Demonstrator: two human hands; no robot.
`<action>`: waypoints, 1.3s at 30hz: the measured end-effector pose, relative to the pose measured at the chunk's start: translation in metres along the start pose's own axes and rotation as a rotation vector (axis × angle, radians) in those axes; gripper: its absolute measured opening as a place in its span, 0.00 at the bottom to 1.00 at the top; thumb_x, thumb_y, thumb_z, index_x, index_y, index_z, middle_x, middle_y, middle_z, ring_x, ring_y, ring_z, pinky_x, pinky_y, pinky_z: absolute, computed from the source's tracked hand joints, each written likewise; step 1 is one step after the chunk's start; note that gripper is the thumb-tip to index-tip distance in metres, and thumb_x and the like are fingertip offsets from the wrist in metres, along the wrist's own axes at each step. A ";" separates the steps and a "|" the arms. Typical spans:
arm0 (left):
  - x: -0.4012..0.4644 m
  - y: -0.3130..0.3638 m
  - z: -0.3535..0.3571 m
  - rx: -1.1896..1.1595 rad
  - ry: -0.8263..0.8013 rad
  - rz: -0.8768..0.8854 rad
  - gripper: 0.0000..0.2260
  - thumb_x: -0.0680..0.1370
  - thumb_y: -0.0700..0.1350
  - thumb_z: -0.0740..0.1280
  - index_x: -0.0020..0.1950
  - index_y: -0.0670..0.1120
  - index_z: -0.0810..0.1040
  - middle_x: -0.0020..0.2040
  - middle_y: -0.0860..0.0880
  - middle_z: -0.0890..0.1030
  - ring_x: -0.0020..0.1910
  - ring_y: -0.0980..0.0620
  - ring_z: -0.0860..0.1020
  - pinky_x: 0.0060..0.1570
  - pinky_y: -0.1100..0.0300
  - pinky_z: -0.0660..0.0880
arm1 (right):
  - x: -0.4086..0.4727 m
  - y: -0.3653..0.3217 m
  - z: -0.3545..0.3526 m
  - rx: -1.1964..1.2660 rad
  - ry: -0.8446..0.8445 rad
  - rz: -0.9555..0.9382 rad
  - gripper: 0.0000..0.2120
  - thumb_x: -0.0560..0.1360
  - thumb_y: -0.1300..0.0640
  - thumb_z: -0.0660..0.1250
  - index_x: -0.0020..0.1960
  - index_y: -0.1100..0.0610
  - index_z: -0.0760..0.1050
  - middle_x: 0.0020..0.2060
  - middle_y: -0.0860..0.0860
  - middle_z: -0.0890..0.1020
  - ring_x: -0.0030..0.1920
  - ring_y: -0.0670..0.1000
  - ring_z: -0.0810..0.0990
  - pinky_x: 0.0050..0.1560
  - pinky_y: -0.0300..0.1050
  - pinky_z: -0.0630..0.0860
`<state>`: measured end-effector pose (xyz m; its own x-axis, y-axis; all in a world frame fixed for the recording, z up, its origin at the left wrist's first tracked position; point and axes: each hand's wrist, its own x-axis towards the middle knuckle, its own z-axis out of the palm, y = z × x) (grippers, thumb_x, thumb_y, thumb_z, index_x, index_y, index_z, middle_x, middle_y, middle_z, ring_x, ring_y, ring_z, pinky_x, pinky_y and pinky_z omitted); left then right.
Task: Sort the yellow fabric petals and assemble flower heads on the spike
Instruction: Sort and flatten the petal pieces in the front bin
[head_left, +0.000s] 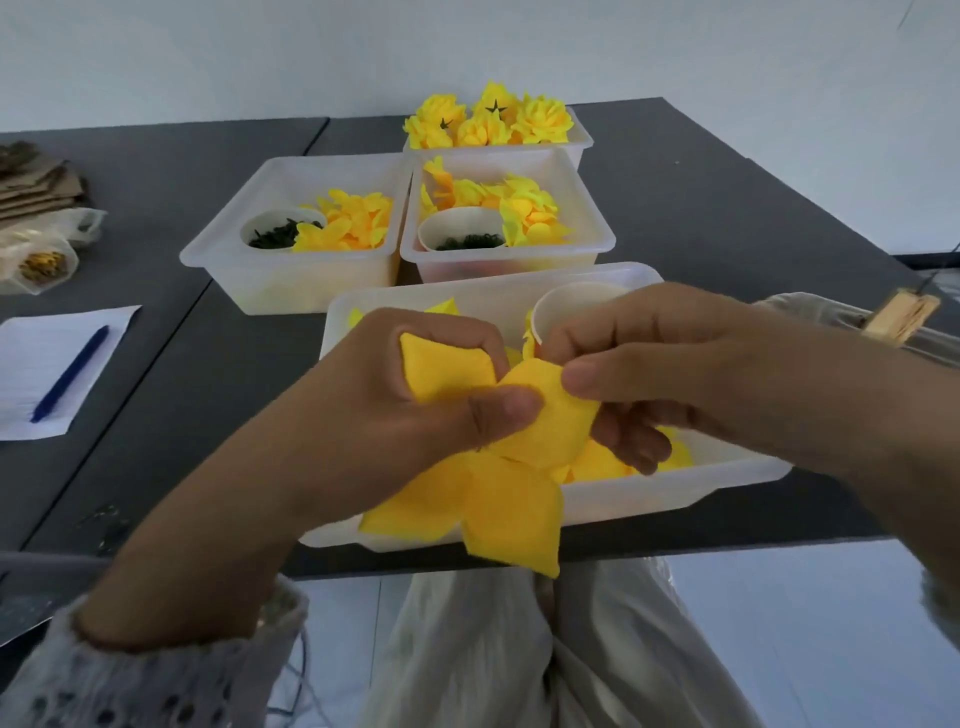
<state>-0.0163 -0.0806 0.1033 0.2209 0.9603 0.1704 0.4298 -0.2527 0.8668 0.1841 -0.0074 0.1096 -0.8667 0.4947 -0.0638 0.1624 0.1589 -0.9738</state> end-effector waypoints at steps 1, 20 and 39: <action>0.002 0.001 -0.002 -0.004 -0.047 0.004 0.08 0.69 0.55 0.70 0.34 0.53 0.78 0.30 0.53 0.77 0.29 0.59 0.75 0.28 0.67 0.71 | 0.001 0.002 -0.001 0.091 -0.074 0.027 0.09 0.75 0.57 0.62 0.41 0.62 0.75 0.31 0.53 0.76 0.28 0.48 0.71 0.30 0.38 0.72; 0.030 -0.020 -0.011 0.053 0.014 -0.196 0.22 0.62 0.60 0.72 0.44 0.43 0.82 0.38 0.45 0.84 0.38 0.48 0.83 0.39 0.47 0.80 | 0.032 0.028 -0.011 -0.101 -0.094 0.132 0.14 0.73 0.51 0.68 0.45 0.63 0.77 0.31 0.54 0.78 0.31 0.49 0.77 0.40 0.43 0.75; 0.049 -0.035 -0.015 -0.079 -0.023 -0.301 0.19 0.62 0.57 0.72 0.43 0.44 0.83 0.39 0.45 0.85 0.39 0.47 0.84 0.41 0.48 0.83 | 0.038 0.044 0.001 0.199 -0.022 -0.024 0.08 0.76 0.58 0.62 0.40 0.60 0.74 0.26 0.41 0.75 0.27 0.37 0.74 0.29 0.26 0.69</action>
<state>-0.0336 -0.0233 0.0877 0.1138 0.9875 -0.1090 0.4100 0.0533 0.9105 0.1579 0.0179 0.0639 -0.8798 0.4735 -0.0424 0.0467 -0.0027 -0.9989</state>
